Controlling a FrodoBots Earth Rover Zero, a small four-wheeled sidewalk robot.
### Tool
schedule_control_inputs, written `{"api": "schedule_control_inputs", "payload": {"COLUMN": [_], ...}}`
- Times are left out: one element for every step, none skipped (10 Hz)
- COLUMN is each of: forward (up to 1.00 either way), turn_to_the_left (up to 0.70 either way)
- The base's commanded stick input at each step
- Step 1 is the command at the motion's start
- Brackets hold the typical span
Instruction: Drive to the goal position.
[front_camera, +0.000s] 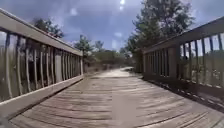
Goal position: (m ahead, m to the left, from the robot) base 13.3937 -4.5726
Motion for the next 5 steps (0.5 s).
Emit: {"api": "schedule_control_inputs", "payload": {"forward": [0.70, 0.70, 0.70, 0.70, 0.70], "turn_to_the_left": [0.00, 0.00, 0.00, 0.00, 0.00]}}
